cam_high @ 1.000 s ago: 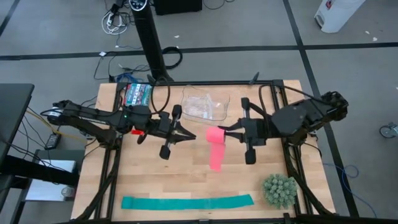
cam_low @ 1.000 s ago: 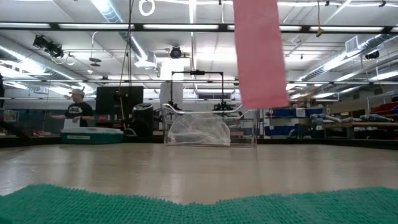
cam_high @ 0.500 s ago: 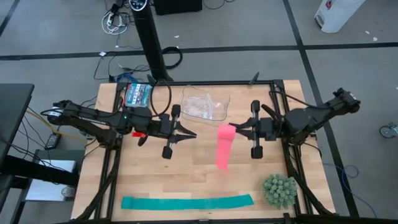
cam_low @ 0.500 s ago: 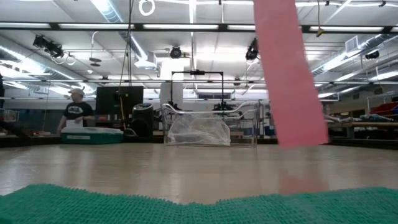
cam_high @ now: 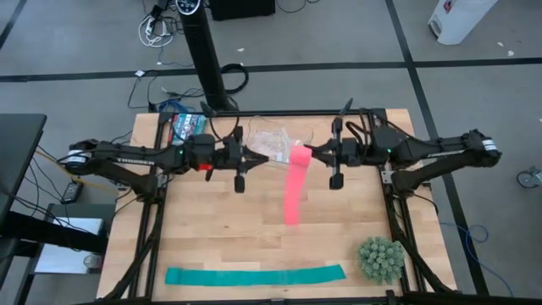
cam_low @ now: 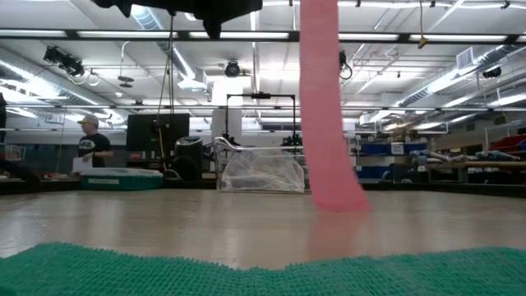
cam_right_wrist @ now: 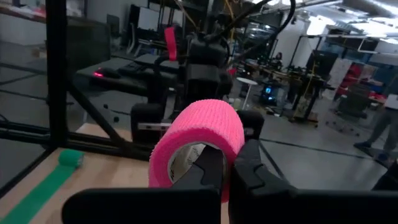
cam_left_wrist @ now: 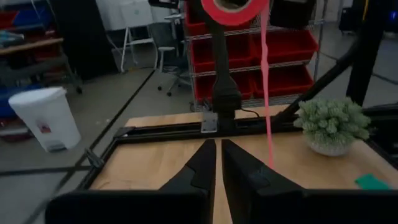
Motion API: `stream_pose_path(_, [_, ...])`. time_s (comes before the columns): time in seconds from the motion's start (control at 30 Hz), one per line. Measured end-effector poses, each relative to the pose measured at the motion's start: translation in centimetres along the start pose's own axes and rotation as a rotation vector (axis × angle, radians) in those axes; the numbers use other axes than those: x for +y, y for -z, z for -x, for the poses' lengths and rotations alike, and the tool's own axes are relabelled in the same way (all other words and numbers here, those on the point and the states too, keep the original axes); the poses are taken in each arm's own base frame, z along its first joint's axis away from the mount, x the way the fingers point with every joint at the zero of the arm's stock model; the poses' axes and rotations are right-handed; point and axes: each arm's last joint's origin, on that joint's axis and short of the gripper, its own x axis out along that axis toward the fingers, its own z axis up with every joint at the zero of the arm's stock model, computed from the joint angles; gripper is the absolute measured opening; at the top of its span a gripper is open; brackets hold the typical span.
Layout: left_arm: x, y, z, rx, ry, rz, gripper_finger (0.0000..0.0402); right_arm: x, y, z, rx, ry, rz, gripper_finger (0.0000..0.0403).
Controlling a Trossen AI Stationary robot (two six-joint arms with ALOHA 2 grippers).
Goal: Roll bandage
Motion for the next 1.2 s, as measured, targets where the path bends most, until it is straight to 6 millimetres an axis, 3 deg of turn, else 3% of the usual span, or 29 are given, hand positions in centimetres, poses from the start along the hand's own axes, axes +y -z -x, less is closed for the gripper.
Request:
stream_pose_path(0.17, [0.5,0.0,0.0,-0.007,-0.005,0.048,0.0068,-1.9,0.1,-0.5,-0.054,-0.012,0.011,0.0])
stream_pose_path(0.37, [0.8,-0.1,-0.1,-0.024,0.003,0.089,0.0162,-3.4,0.5,-1.0,-0.076,0.005,0.045,0.0])
stream_pose_path(0.57, [1.9,-0.2,-1.9,0.006,-0.02,0.117,0.0224,-4.6,0.1,-2.9,-0.073,0.02,0.088,0.0])
stream_pose_path(0.8, [3.3,-0.6,-2.8,0.031,-0.065,0.117,0.0227,-5.9,-2.1,-3.8,-0.066,-0.006,0.118,0.0])
stream_pose_path(1.2, [3.6,-0.3,-3.6,-0.009,-0.044,0.071,0.0192,-7.1,-2.7,-4.1,-0.108,0.006,0.138,0.0])
